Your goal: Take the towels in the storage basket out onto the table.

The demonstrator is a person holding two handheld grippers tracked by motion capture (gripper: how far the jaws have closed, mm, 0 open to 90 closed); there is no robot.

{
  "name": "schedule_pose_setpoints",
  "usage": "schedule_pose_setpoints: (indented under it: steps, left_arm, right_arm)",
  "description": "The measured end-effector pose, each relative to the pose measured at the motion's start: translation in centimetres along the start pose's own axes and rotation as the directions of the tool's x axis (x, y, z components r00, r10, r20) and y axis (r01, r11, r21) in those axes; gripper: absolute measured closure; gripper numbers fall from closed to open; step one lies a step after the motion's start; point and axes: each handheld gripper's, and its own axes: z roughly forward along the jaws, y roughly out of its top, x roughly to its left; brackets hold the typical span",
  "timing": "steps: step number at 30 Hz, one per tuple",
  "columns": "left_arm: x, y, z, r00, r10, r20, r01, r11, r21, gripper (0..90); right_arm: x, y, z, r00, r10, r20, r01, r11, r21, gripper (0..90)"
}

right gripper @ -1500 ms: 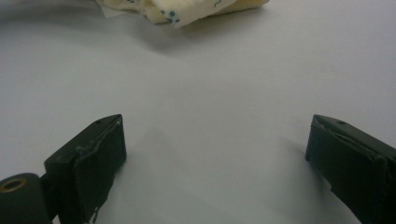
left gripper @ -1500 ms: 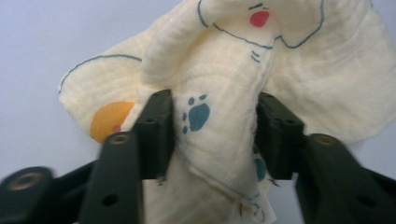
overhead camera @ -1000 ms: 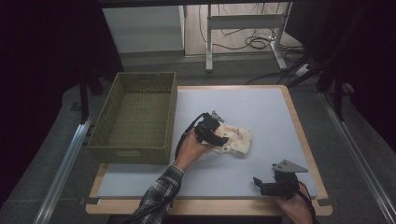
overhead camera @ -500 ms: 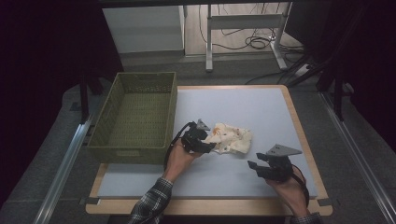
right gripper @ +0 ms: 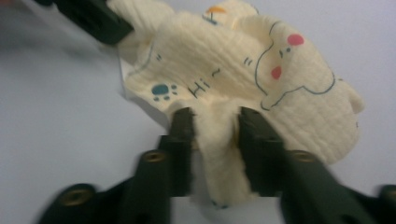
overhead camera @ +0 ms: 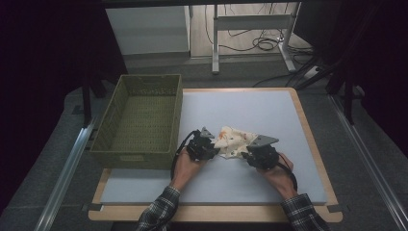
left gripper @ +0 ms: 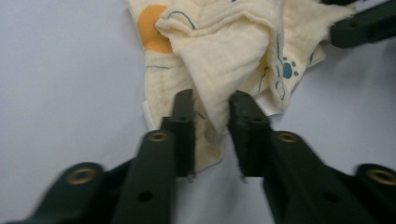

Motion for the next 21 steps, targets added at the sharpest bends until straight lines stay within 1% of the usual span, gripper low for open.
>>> schedule_pose_setpoints:
  steps: [2, 3, 4, 5, 7, 8, 9, 10, 11, 12, 13, 14, 15, 16, 19, 20, 21]
  left_arm:
    - [0.0, -0.1, 0.0, 1.0000, -0.001, -0.001, 0.001, 1.0000, -0.001, 83.8]
    - [0.1, -0.2, -0.1, 1.0000, 0.001, 0.000, -0.001, 0.9999, -0.011, 85.9]
    - [0.1, -0.2, -0.1, 1.0000, 0.001, 0.000, -0.001, 0.9999, -0.011, 86.7]
    - [0.1, -0.2, -0.4, 0.9999, 0.005, -0.012, -0.006, 0.9996, -0.026, 87.0]
    - [0.2, -0.1, -0.9, 0.9997, 0.007, -0.023, -0.008, 0.9993, -0.036, 87.3]
    - [0.2, -0.1, -0.9, 0.9997, 0.007, -0.023, -0.008, 0.9993, -0.036, 87.3]
    - [0.2, 0.0, -1.2, 0.9994, 0.009, -0.034, -0.010, 0.9990, -0.044, 87.3]
    - [0.3, 0.2, -1.6, 0.9994, 0.004, -0.035, -0.006, 0.9983, -0.058, 87.4]
    - [0.2, 0.2, -1.8, 0.9995, -0.002, -0.033, 0.000, 0.9977, -0.068, 87.4]
    - [0.2, 0.3, -1.9, 0.9994, 0.003, -0.034, -0.005, 0.9973, -0.073, 87.3]
    - [0.0, 0.4, -2.0, 0.9992, 0.005, -0.041, -0.008, 0.9974, -0.072, 87.3]
    - [0.0, 0.4, -2.0, 0.9992, 0.005, -0.041, -0.008, 0.9974, -0.072, 87.3]
    - [-0.3, 0.5, -2.1, 0.9990, 0.017, -0.042, -0.020, 0.9971, -0.074, 87.2]
    - [-0.4, 0.5, -2.2, 0.9991, 0.015, -0.041, -0.018, 0.9970, -0.075, 87.2]
    - [-0.7, 0.4, -2.1, 0.9991, 0.029, -0.030, -0.031, 0.9974, -0.065, 87.1]
    - [-0.7, 0.4, -2.1, 0.9991, 0.029, -0.030, -0.031, 0.9974, -0.065, 86.8]
    - [-1.0, 0.2, -1.7, 0.9994, 0.033, -0.007, -0.033, 0.9984, -0.045, 85.5]
  right_arm:
    - [0.1, -0.1, 0.3, 0.9998, -0.009, 0.016, 0.009, 1.000, 0.017, 85.0]
    - [0.0, -0.2, 0.2, 0.9998, -0.002, 0.021, 0.001, 1.000, 0.018, 86.5]
    - [-0.1, -0.3, 0.1, 0.9998, 0.007, 0.017, -0.007, 1.000, 0.016, 86.9]
    - [-0.3, -0.3, -0.2, 0.9997, 0.015, 0.020, -0.015, 1.000, 0.010, 87.2]
    - [-0.8, -0.4, -1.2, 0.9991, 0.031, 0.030, -0.030, 1.000, -0.004, 87.3]
    - [-0.8, -0.4, -1.2, 0.9991, 0.031, 0.030, -0.030, 1.000, -0.004, 87.3]
    - [-1.2, -0.5, -1.8, 0.9985, 0.041, 0.036, -0.040, 0.999, -0.016, 87.3]
    - [-2.1, -0.6, -3.1, 0.9966, 0.067, 0.047, -0.065, 0.997, -0.041, 87.3]
    - [-2.7, -0.7, -3.8, 0.9957, 0.073, 0.056, -0.071, 0.996, -0.051, 87.2]
    - [-3.2, -0.9, -4.6, 0.9944, 0.081, 0.068, -0.077, 0.995, -0.059, 87.2]
    - [-4.0, -1.1, -5.4, 0.9926, 0.087, 0.085, -0.082, 0.995, -0.064, 87.2]
    - [-4.4, -1.3, -5.9, 0.9913, 0.092, 0.094, -0.086, 0.994, -0.068, 87.2]
    - [-5.0, -1.5, -6.5, 0.9888, 0.104, 0.107, -0.097, 0.993, -0.067, 87.1]
    - [-5.7, -1.9, -7.1, 0.9860, 0.111, 0.125, -0.104, 0.993, -0.064, 87.1]
    - [-7.5, -3.2, -8.1, 0.9760, 0.147, 0.161, -0.141, 0.989, -0.050, 86.9]
    - [-7.5, -3.2, -8.1, 0.9760, 0.147, 0.161, -0.141, 0.989, -0.050, 86.9]
    - [-8.7, -4.5, -8.3, 0.9698, 0.195, 0.147, -0.192, 0.981, -0.034, 85.9]
